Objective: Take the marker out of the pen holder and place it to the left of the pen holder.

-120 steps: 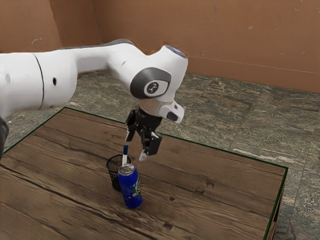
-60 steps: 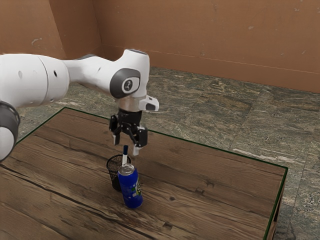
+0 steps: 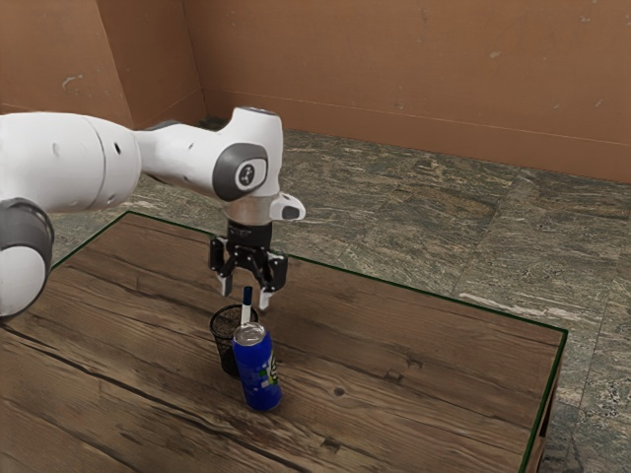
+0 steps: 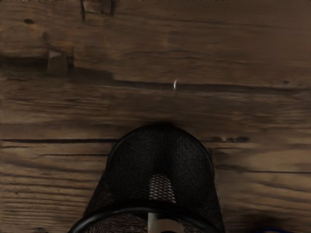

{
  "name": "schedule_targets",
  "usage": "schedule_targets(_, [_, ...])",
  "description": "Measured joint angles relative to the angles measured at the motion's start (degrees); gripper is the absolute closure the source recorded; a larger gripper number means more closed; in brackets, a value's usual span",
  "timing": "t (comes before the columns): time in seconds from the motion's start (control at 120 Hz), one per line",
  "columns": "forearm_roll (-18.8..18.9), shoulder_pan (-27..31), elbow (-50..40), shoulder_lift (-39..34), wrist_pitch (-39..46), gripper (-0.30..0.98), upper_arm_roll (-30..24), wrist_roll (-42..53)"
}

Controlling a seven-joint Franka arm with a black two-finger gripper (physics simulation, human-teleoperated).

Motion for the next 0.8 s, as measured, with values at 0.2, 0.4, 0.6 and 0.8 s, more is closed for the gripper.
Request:
schedule_targets(0.2, [-0.1,0.06,0.0,0.79,1.47,0.35,0.0,-0.91])
schedule_targets(0.4, [0.17,0.09,0.05,0.3,2.2,0.48,0.21,-0.51])
schedule_targets(0.6, [-0.1,-0.16,-0.42,0.02,2.04,0.46,0.18,0.05])
schedule_targets(0.8, [-0.32,-0.4,-0.69,-0.44,1.12,0.5,0.18,0.39])
